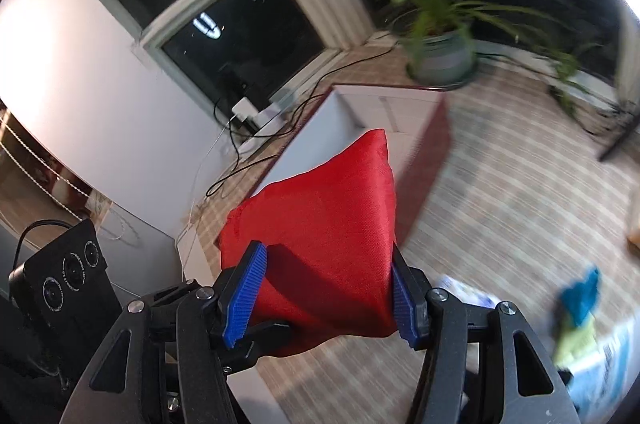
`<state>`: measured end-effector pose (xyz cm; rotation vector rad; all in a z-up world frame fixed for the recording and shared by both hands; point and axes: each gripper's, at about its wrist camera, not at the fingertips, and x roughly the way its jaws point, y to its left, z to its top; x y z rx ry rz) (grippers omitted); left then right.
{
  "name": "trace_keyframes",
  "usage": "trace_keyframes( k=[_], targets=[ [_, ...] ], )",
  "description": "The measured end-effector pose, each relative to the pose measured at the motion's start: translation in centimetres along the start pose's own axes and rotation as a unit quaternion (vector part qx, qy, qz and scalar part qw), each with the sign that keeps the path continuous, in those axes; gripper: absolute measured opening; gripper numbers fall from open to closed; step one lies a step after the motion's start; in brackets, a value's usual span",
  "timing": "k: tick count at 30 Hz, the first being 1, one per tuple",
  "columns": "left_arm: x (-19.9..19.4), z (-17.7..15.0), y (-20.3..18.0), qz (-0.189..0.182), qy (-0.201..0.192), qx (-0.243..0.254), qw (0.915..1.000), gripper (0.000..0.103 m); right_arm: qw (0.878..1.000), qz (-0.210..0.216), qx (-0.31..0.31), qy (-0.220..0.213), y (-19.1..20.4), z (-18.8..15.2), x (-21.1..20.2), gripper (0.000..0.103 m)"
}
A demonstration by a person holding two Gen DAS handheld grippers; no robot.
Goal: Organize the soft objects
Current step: 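Carry the red pouch with the left tool into the open box, then open the left tool to drop the pouch and withdraw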
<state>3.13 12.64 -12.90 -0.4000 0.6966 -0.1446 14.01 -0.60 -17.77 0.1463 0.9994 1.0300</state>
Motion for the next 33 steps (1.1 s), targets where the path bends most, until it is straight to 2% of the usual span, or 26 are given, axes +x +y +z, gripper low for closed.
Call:
trace_keyframes(
  k=[6,14,23,27,33],
  targets=[
    [1.1,1.9,5.6,0.037,0.012,-0.029,0.9988,0.037,0.999,0.004,-0.011,0.04,1.5,2.8,6.7,0.054],
    [3.2,2.5,9.5,0.062,0.043,-0.045,0.9961,0.037,0.997,-0.011,-0.017,0.074,1.8,4.4,11.6,0.054],
    [4.9,2.7,10.7,0.077,0.076,-0.049,0.9929,0.037,0.994,-0.041,-0.021,0.095,1.3,5.1,13.8,0.054],
    [4.9,2.7,11.0,0.083,0.077,-0.047,0.9924,0.037,0.994,-0.061,-0.025,0.093,1.2,5.3,14.0,0.054],
    [4.2,2.8,11.2,0.089,0.069,-0.048,0.9925,0.037,0.994,-0.067,-0.025,0.084,1.1,5.2,13.6,0.054]
  ],
)
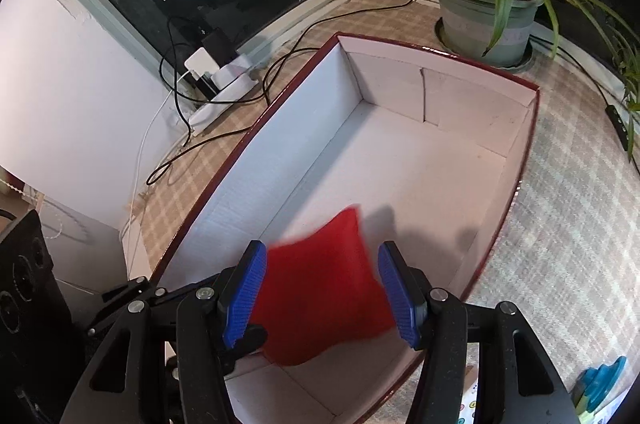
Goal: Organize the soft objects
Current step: 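Open the left tool to drop the pouch and withdraw, then lower the left tool onto the black glove and grasp its cuff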
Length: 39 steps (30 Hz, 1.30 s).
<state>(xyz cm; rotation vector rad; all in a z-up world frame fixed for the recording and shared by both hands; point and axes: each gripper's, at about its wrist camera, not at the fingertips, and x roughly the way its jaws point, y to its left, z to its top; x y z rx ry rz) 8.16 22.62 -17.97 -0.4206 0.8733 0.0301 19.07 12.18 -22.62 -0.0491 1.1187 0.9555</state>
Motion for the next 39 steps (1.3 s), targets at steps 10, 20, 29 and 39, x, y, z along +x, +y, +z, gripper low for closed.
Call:
trace_keyframes(
  k=[10,20,29,39],
  targets=[
    [-2.0,-0.6,-0.7,0.001,-0.023,-0.003,0.9997,0.037,0.999,0.003,0.014,-0.032,-1.5,-1.4,-3.8,0.055],
    [-4.0,-2.1,-4.5,-0.027,-0.036,0.027,0.9986,0.038,0.996,-0.018,0.041,-0.081,-6.2,-6.2,-11.5,0.055],
    [-3.1,-4.3,-8.9,-0.059,-0.003,0.052,0.9969,0.045,0.989,-0.035,0.085,-0.112,-12.7,-12.5,-17.3,0.055],
    [-1.8,-8.1,-14.1,-0.084,0.034,0.049,0.9947,0.045,0.996,-0.034,0.045,-0.071,-16.7,-17.0,-18.4,0.055]
  ],
)
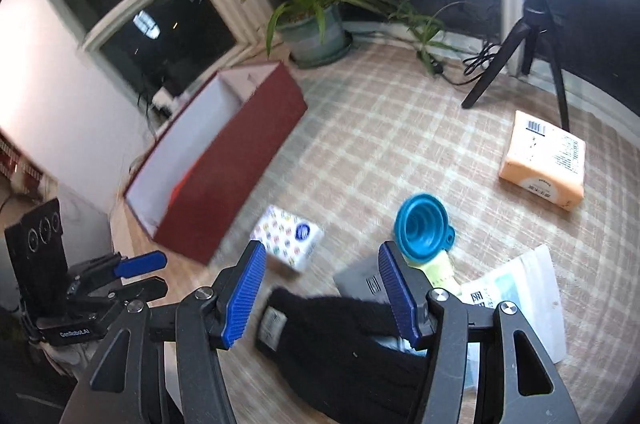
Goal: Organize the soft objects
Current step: 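Lower the left tool onto the black glove and grasp its cuff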
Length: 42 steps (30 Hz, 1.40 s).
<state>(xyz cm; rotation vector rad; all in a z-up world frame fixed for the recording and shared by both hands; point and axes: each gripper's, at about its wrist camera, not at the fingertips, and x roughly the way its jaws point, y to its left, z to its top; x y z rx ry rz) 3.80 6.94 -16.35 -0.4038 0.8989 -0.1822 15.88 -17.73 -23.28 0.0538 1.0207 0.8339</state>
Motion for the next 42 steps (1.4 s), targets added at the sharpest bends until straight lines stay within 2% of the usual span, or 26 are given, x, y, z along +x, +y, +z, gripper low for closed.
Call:
trace_keyframes(
  k=[5,9,20,30,38,42],
  targets=[
    [1.3,-2.4,-2.2,-0.012,0.015,-0.02,0.9996,0.045,0.997,0.017,-0.043,0.058,-0.6,-0.9,1.6,0.055],
    [2.2,-4.8,-3.7,-0.019,0.027,-0.046,0.9984,0.045,0.993,0.035,-0.045,0.101,-1.6,-1.3,3.5,0.055],
    [5.8,-9.1,-6.4,-0.048,0.059,-0.122,0.9896,0.045,0.975,0.089,-0.08,0.185,-1.8,-1.3,8.6,0.055],
    [7.6,-10.1,-6.2,-0.057,0.058,-0.169,0.9823,0.045,0.967,0.106,-0.08,0.219,-1.4,-1.6,11.3,0.055],
    [9.0,-10.0,-5.9,-0.062,0.055,-0.182,0.9798,0.044,0.958,0.13,-0.095,0.238,-0.7,-3.4,10.3,0.055],
    [9.0,-9.7,-5.9,-0.062,0.045,-0.174,0.9818,0.042,0.956,0.145,-0.089,0.241,-0.8,-4.5,9.6,0.052]
  ],
)
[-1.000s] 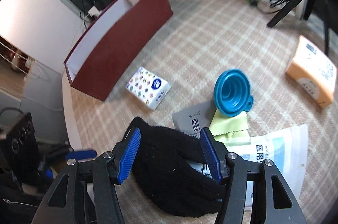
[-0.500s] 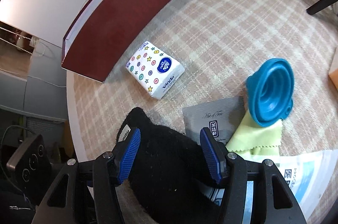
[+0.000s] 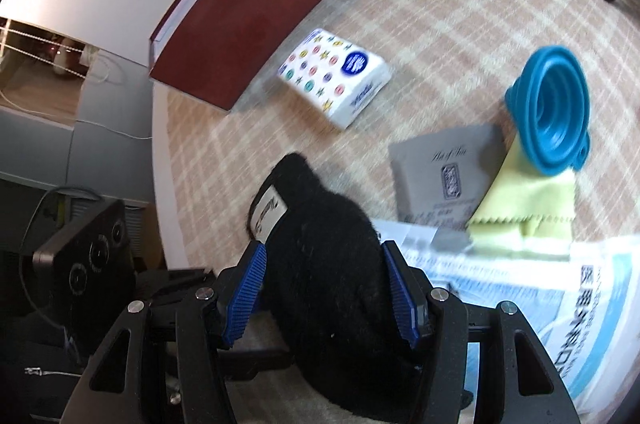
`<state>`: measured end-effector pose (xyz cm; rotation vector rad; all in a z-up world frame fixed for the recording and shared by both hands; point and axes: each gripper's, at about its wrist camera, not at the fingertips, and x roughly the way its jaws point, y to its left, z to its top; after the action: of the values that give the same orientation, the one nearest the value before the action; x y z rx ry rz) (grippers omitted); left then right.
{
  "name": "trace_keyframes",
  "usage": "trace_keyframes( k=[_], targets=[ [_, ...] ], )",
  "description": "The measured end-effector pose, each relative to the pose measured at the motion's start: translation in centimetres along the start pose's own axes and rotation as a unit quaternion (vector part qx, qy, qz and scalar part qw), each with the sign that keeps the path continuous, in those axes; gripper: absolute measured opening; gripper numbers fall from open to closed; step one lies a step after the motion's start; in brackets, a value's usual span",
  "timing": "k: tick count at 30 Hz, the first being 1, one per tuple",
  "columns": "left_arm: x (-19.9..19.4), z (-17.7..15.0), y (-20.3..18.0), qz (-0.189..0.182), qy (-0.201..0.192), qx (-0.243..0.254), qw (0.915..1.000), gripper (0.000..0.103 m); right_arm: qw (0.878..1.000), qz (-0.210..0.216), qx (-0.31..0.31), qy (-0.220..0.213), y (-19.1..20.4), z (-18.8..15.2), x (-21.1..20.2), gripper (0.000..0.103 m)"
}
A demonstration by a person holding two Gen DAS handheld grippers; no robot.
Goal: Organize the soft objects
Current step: 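Lower the left tool onto the black glove and grasp its cuff, then carry the black glove with the left tool into the box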
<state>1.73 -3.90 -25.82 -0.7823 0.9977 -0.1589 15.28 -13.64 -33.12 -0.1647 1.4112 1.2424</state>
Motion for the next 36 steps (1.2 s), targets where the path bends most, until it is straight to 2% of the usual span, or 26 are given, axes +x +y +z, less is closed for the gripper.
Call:
trace_keyframes(
  k=[6,12,25,36],
  targets=[
    [0.5,0.5,-0.3,-0.003,-0.005,0.014,0.9999,0.038,1.0,0.008,0.013,-0.006,0.3,-1.2,0.0,0.034],
    [-0.1,0.8,-0.1,-0.011,-0.014,0.018,0.9997,0.035,1.0,0.012,0.006,-0.021,1.7,-2.2,-0.4,0.024],
    [-6.6,3.4,-1.5,-0.029,-0.079,0.058,0.9948,0.035,0.994,0.043,0.012,-0.101,5.9,-1.4,-4.8,0.021],
    [-12.4,5.4,-1.1,-0.026,-0.122,0.091,0.9879,0.035,0.989,0.029,-0.007,-0.146,11.3,1.7,-6.8,0.021]
  ],
)
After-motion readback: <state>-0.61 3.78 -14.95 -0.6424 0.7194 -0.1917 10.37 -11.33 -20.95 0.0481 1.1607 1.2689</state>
